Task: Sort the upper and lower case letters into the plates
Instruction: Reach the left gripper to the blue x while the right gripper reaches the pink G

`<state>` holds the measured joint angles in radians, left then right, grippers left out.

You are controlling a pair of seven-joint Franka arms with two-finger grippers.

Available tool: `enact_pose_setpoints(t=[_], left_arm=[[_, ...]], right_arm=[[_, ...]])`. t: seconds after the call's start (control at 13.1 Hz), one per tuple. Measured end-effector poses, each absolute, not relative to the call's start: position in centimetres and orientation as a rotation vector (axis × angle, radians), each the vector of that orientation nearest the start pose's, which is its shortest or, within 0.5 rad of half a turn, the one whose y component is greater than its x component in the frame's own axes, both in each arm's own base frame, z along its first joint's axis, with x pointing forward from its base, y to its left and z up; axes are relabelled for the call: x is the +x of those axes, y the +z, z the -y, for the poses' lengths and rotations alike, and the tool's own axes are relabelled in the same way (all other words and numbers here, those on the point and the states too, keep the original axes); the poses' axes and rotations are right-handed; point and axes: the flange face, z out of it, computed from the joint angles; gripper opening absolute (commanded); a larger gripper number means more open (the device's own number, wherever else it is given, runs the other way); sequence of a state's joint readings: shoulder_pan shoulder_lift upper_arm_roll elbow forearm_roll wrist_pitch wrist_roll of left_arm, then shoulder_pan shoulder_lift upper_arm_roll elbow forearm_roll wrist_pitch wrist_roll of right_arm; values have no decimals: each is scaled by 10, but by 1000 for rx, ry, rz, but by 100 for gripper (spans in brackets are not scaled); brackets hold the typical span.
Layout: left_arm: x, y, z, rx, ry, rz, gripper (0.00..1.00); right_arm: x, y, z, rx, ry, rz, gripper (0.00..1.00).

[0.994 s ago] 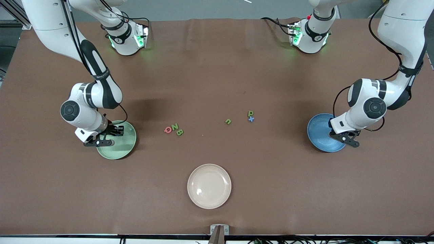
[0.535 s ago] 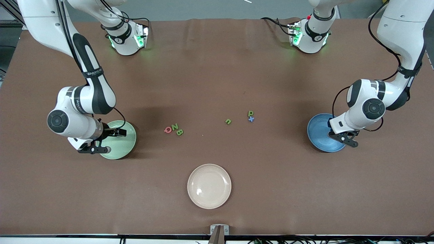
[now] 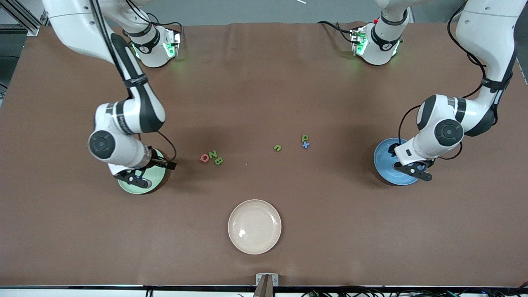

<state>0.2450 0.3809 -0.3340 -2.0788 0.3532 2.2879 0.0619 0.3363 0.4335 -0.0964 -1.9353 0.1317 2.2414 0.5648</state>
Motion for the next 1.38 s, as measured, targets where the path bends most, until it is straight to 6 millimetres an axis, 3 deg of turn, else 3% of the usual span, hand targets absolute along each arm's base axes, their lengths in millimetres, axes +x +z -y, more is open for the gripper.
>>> enact_pose_setpoints(t=[0.23,0.46,0.61,0.76,0.92,1.07,1.38], left_arm=[[570,281,116,-3010,158,-255,100],[556,295,193,-3055,93,96,100],[545,296,238,-3091,61,240,100],[536,288,272,-3133,36,278,100],[526,275,297,-3159,49,282,100],[515,260,320,-3173,66,395,100],[491,226,352,-3135,79,422,100]], right_arm=[[561,226,-212,-3001,83,-863,100],[539,203,-250,-2951,24,-984,99],[536,193,-255,-2942,14,-1014,94],[534,183,-256,-2942,9,-1021,88],[532,175,-257,-2945,11,-1025,85],[530,169,-258,-2950,15,-1027,82],[531,171,-259,-2946,9,-1029,59]])
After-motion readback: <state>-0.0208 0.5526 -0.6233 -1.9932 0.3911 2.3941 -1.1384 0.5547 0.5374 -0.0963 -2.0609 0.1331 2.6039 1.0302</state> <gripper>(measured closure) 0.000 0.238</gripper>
